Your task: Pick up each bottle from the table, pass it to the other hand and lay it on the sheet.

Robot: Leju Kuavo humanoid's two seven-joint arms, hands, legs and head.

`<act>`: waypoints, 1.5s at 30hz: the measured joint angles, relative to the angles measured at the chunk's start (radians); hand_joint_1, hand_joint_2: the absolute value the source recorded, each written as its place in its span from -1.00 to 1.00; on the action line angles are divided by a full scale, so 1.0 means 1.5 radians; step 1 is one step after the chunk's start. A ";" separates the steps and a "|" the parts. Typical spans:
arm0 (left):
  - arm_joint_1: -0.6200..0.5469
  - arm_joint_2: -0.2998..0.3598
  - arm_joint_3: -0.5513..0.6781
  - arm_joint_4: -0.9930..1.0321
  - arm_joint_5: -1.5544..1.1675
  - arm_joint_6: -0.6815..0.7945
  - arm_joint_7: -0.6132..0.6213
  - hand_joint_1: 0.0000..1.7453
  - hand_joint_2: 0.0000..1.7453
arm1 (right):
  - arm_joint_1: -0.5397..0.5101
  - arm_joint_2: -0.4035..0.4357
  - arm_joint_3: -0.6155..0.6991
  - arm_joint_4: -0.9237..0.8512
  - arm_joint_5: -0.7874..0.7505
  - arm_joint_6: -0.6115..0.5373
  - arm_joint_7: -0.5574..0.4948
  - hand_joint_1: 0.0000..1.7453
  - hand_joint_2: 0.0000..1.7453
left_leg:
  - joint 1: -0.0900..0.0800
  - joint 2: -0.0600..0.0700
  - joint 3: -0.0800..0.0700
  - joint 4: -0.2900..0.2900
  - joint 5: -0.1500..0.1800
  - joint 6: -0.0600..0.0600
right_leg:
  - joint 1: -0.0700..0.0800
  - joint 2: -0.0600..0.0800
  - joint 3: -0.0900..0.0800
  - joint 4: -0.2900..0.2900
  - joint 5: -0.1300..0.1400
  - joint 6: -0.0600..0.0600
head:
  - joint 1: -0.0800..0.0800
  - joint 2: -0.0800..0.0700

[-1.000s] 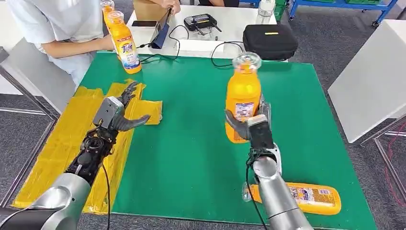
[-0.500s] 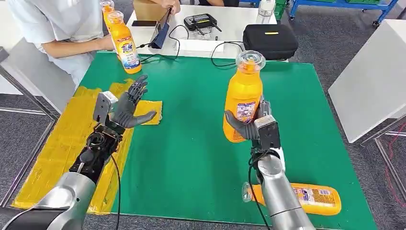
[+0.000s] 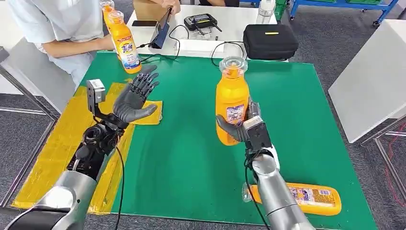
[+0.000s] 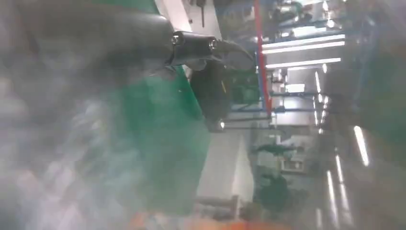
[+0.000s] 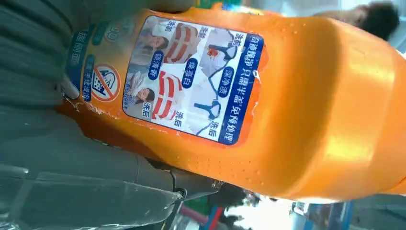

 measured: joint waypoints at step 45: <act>0.044 0.000 -0.166 -0.130 -0.005 0.057 -0.025 -1.00 1.00 | -0.087 0.047 0.173 0.090 0.088 0.106 0.010 1.00 1.00 | 0.000 0.000 0.000 0.000 0.000 0.000 | 0.000 0.000 0.000 0.000 0.000 0.000 | 0.000 0.000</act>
